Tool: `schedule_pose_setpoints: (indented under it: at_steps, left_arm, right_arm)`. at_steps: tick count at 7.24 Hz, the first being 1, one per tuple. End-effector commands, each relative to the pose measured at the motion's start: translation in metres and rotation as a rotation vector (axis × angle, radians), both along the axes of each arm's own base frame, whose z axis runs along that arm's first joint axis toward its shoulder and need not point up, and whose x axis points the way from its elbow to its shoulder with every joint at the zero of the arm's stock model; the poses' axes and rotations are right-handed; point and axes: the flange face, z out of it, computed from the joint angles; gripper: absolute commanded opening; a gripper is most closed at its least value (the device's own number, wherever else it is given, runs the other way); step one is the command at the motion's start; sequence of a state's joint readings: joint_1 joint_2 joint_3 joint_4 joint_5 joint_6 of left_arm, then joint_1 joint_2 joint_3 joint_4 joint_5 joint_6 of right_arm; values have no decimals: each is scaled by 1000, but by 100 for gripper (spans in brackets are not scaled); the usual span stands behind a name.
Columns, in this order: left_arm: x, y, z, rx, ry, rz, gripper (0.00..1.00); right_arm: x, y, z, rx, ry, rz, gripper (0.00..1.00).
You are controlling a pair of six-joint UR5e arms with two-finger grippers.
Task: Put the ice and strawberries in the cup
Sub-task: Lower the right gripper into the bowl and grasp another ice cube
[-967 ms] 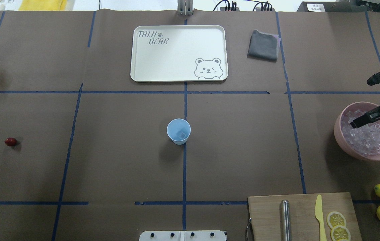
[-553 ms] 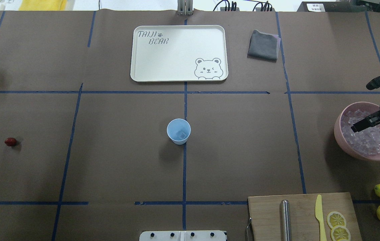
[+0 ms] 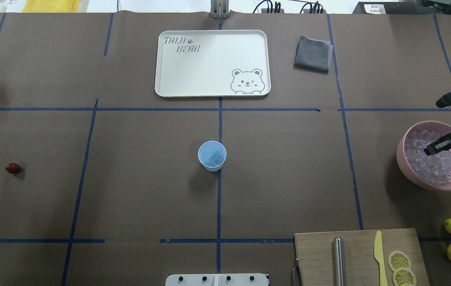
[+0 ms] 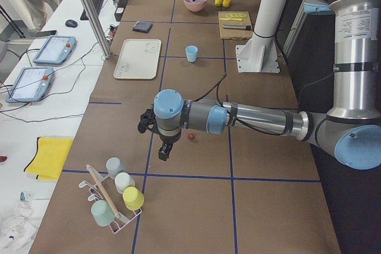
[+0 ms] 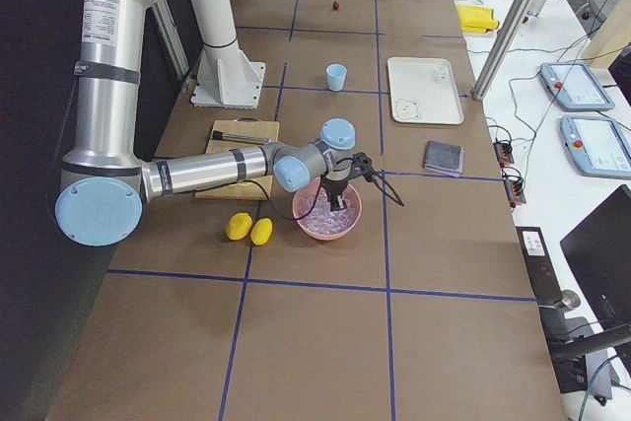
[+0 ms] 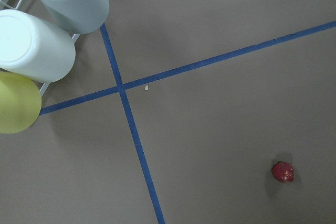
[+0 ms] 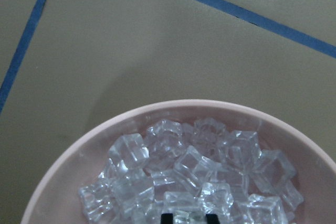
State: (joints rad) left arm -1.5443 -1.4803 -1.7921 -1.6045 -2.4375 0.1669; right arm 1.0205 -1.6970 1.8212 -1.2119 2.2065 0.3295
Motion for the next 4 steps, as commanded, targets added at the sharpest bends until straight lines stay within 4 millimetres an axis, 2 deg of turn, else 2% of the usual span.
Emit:
schedule_pose_setpoints:
  at_steps: [1,2,4]
  left_arm:
    - [1,0,-1,2,0,0,100]
    - [0,0,-1,2,0,-1,100]
    - [1,0,-2,0,8,2,100]
  right_arm:
    - [8,11,-11,17,-8,1,3]
    - [18,17,-22,31,-17,13,3]
    - [53,0,-59,79,-56,101,3]
